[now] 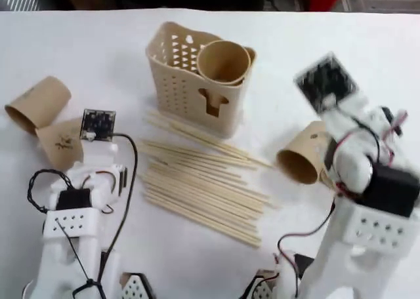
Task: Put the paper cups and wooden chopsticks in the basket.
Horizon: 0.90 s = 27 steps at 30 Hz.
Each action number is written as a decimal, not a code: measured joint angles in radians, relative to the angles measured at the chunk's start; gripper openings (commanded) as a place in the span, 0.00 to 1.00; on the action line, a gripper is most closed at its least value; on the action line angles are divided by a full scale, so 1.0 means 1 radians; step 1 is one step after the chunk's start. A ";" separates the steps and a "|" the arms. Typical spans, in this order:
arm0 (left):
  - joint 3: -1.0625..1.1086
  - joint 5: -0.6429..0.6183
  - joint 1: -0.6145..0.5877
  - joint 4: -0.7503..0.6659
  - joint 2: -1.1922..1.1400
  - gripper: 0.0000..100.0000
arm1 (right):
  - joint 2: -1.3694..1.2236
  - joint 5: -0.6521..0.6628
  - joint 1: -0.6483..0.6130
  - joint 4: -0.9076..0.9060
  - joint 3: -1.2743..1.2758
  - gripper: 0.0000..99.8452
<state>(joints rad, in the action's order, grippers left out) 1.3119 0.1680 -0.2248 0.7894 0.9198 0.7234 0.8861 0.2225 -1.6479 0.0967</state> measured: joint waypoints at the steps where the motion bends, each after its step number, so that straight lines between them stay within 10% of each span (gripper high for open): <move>1: 0.000 0.000 0.000 -0.002 0.000 0.13 | 0.048 0.054 0.032 0.037 0.074 0.30; 16: 0.002 0.000 0.000 -0.003 0.000 0.13 | 0.724 0.597 0.296 0.681 1.198 0.30; 27: 0.002 0.000 0.000 -0.003 0.000 0.13 | 0.790 0.657 0.354 0.916 1.450 0.30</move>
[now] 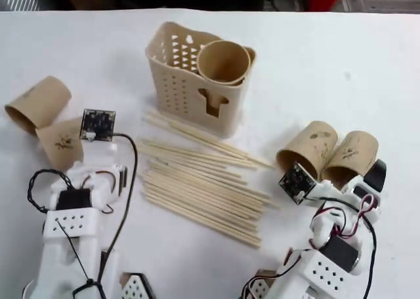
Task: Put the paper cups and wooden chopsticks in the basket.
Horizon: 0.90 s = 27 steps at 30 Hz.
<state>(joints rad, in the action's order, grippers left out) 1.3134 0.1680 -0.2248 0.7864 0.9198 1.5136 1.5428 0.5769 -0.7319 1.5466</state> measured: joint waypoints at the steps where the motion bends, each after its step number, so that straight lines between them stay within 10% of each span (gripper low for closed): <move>1: 0.000 0.000 0.000 0.000 0.000 0.13 | 0.000 0.000 0.000 0.025 0.012 0.30; 18: 0.008 0.000 0.000 0.000 0.000 0.13 | -0.031 0.000 0.006 0.086 0.003 0.30; 27: 0.009 0.000 0.000 0.000 0.000 0.13 | -0.535 0.000 0.012 0.167 -0.233 0.30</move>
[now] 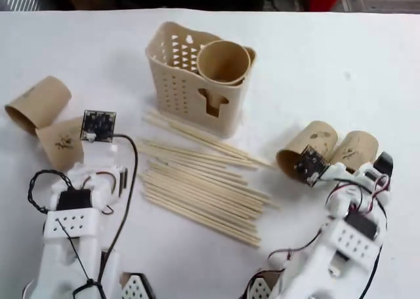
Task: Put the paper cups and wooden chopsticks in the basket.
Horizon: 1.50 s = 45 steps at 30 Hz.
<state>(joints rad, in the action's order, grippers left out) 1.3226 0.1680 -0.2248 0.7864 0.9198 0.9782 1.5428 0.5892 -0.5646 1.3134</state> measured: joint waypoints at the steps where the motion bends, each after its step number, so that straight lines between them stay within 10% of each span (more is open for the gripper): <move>1: 0.000 0.000 0.000 0.000 0.000 0.13 | -0.069 0.000 0.000 0.044 -0.005 0.30; 17: 0.000 0.000 0.000 0.000 0.000 0.13 | -0.629 -0.285 0.021 0.341 -0.281 0.02; 30: 0.000 0.000 0.000 0.000 0.000 0.13 | -0.339 -0.549 0.137 -0.529 -0.804 0.02; 37: 0.000 0.000 0.000 0.000 0.000 0.13 | -0.316 -0.918 -0.167 -0.980 -1.278 0.02; 45: 0.000 0.000 0.000 0.000 0.000 0.13 | -0.489 -1.381 -0.698 -1.013 -1.528 0.02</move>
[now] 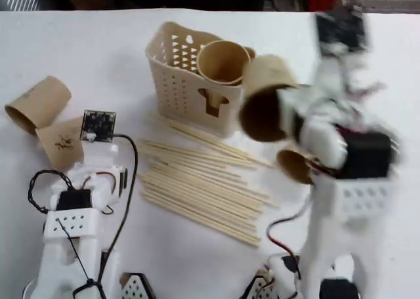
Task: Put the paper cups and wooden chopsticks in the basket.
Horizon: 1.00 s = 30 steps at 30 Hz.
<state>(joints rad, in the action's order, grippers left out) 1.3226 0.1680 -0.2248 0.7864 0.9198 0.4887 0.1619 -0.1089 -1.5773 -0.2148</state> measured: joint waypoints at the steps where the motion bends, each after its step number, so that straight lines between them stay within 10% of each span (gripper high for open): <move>1: 0.000 0.000 0.000 0.000 0.000 0.13 | -0.032 -0.026 -0.041 0.021 -0.009 0.02; 30: 0.028 0.000 0.063 -0.018 0.002 0.13 | -0.319 -0.146 -0.209 0.374 -0.072 0.27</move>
<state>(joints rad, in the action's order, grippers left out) 1.3502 0.1680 -0.1619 0.7679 0.9214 0.1695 0.0161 -0.3176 -1.2029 -0.2869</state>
